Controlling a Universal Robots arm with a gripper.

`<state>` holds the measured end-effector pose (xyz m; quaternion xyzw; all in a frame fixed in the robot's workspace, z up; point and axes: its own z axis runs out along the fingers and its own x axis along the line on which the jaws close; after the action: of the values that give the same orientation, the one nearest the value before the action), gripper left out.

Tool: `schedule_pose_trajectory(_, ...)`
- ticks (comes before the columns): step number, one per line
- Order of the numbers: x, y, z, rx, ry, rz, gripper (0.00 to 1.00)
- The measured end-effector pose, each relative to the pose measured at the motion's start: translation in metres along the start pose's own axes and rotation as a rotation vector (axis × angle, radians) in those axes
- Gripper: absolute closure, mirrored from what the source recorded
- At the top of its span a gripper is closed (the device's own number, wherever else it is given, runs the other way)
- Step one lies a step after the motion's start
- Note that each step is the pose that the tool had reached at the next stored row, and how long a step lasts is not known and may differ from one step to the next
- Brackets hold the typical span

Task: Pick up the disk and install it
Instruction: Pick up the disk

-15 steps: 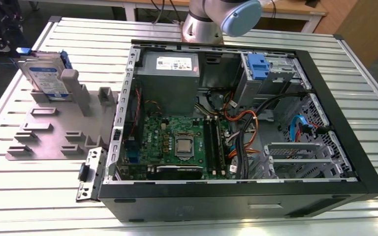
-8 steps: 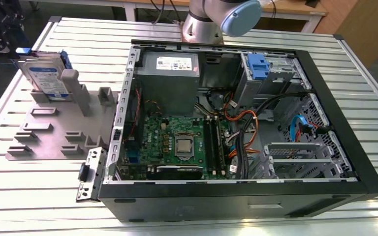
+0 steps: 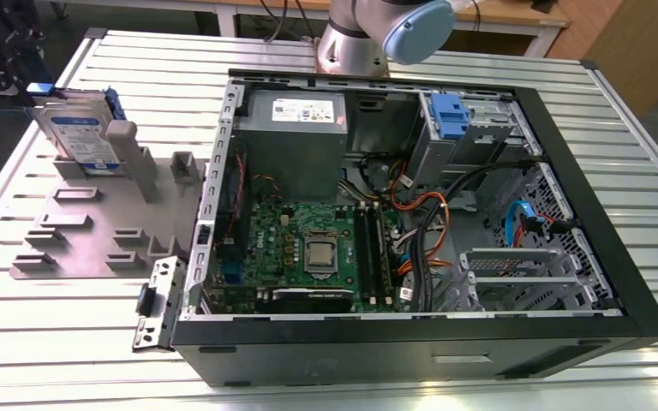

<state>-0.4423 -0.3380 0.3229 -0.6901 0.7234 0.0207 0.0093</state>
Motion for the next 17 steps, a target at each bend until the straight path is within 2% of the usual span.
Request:
schedule_pose_trajectory(3,-0.0027,0.0012,0.004,0.0001,0.0005,0.0,0.44)
schedule_pose_trajectory(9,-0.0022,0.004,0.0149,-0.0001,0.0028,-0.012,0.44)
schedule_pose_trajectory(12,-0.002,0.0044,0.019,0.0036,0.0036,-0.018,0.44)
schedule_pose_trajectory(17,-0.0018,0.0043,0.0256,0.0058,0.0036,-0.024,0.44)
